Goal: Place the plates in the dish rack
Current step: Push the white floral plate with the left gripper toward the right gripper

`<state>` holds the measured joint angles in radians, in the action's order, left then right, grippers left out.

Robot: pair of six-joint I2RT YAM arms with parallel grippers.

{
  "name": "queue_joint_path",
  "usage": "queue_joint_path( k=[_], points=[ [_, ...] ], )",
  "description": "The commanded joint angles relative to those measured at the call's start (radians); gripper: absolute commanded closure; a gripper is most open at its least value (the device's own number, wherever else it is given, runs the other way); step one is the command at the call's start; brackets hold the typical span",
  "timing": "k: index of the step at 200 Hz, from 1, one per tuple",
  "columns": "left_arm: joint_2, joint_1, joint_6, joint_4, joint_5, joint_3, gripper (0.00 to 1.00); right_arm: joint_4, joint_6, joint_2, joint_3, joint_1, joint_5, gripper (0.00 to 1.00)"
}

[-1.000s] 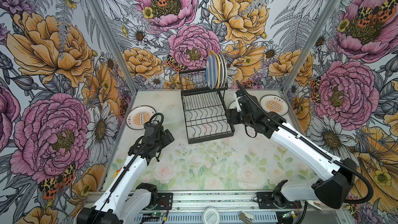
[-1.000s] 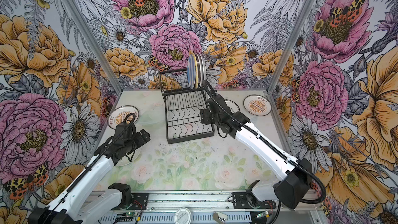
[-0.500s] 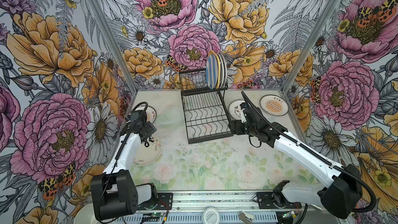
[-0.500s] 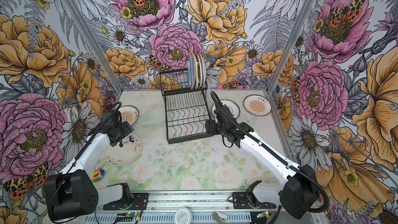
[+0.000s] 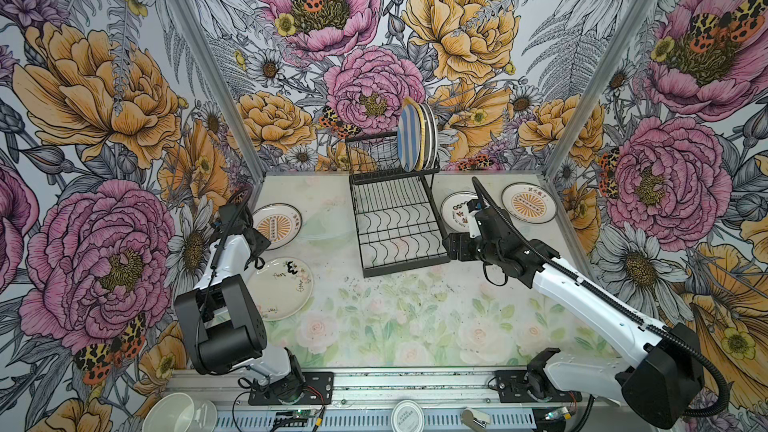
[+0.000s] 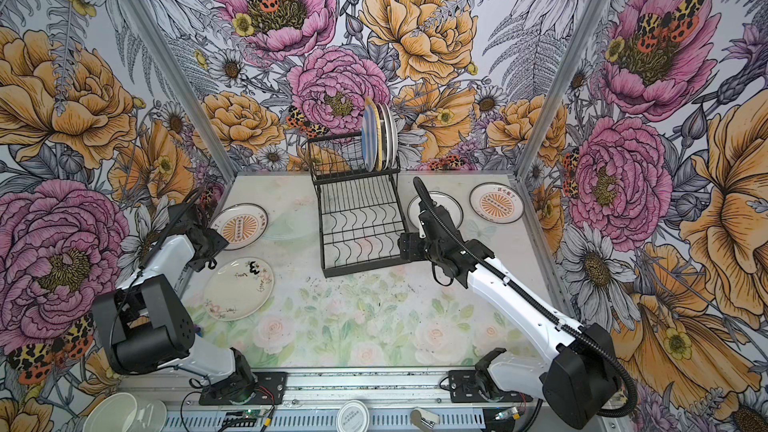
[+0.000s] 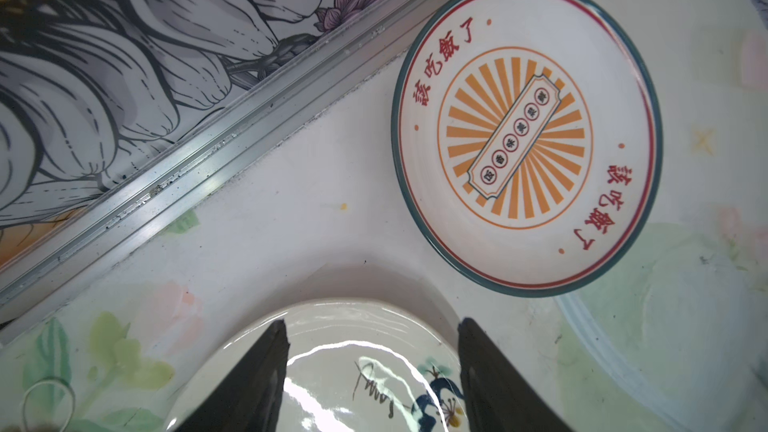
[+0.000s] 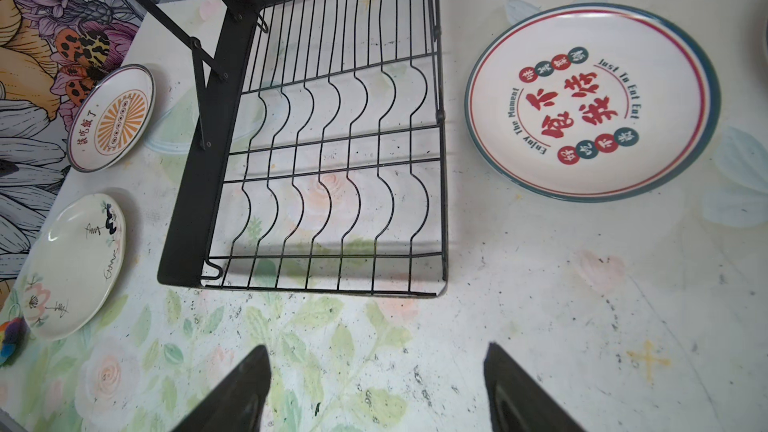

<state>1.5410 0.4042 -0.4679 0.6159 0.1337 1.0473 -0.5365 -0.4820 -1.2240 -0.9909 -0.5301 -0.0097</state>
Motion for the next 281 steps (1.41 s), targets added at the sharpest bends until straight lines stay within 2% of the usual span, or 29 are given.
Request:
queue_joint_path(
  k=[1,63,156,240,281],
  points=[
    [0.04,0.033,0.014,-0.044,-0.026,0.023,0.38,0.027,-0.004,0.03,0.004,0.01,-0.013,0.19],
    [0.148,0.107,0.017,-0.064,-0.142,0.055,0.46,0.026,-0.014,0.048,0.013,0.012,-0.011,0.19],
    [0.214,0.119,0.016,-0.04,-0.229,0.04,0.46,0.026,-0.015,0.058,0.015,0.013,-0.009,0.19],
    [0.088,0.114,0.033,0.017,-0.309,-0.077,0.48,0.027,-0.006,0.061,0.02,0.016,-0.006,0.18],
    [0.024,0.068,0.019,0.03,-0.339,-0.149,0.48,0.026,-0.003,0.063,0.019,0.017,-0.006,0.18]
  ],
)
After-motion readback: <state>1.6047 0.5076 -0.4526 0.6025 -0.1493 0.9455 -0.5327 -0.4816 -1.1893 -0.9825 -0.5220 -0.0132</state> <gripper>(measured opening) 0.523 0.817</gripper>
